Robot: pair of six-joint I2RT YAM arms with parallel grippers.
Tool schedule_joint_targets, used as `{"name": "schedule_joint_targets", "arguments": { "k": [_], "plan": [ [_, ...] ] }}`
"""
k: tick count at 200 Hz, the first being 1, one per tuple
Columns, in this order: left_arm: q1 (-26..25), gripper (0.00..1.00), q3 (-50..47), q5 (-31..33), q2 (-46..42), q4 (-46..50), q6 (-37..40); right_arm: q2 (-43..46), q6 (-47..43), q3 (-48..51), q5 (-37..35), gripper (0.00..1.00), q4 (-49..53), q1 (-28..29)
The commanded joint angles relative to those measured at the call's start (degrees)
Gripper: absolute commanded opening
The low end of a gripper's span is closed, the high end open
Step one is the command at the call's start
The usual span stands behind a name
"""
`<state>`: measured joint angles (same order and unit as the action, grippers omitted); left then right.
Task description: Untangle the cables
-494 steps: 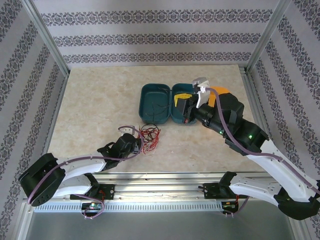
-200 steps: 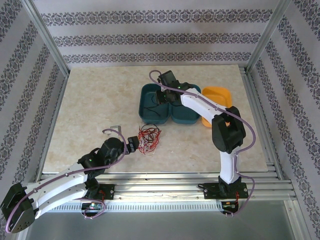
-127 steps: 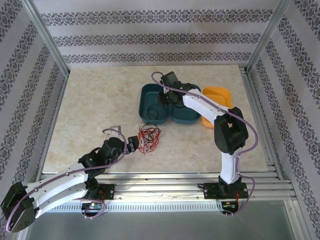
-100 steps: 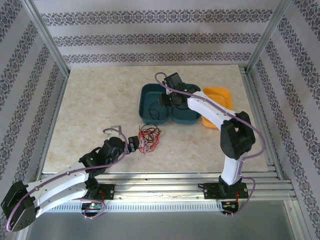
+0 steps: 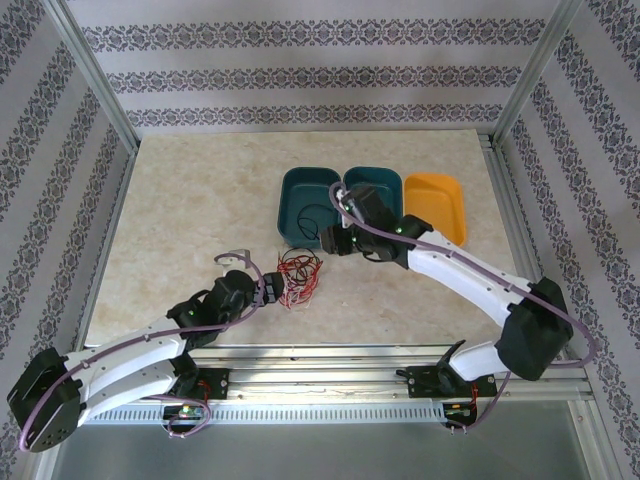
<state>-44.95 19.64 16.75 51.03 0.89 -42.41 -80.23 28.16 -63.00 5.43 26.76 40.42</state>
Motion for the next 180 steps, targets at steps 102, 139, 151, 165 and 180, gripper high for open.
{"name": "schedule_joint_targets", "arguments": {
  "k": [102, 139, 151, 165, 180],
  "plan": [
    [0.3, 0.82, 5.9, -6.1, 17.9, -15.9, 5.8, -10.8, 7.8, -5.1, 3.6, 0.33, 0.2, 4.6],
    [0.4, 0.72, 5.4, -9.3, 22.6, -18.8, 5.6, -13.8, 8.1, -6.3, 4.5, 0.35, 0.1, 5.3],
    [0.4, 0.66, 5.8, -10.9, 24.4, -18.9, 5.8, -14.2, 8.2, -6.3, 4.7, 0.35, 0.3, 5.4],
    [0.4, 0.62, 5.9, -12.2, 25.8, -19.3, 5.4, -14.2, 8.6, -5.9, 4.5, 0.35, 0.4, 5.4],
    [0.4, 0.59, 4.9, -12.9, 26.7, -21.5, 4.3, -13.9, 8.8, -5.3, 4.3, 0.36, 0.7, 5.4]
  ]
}}
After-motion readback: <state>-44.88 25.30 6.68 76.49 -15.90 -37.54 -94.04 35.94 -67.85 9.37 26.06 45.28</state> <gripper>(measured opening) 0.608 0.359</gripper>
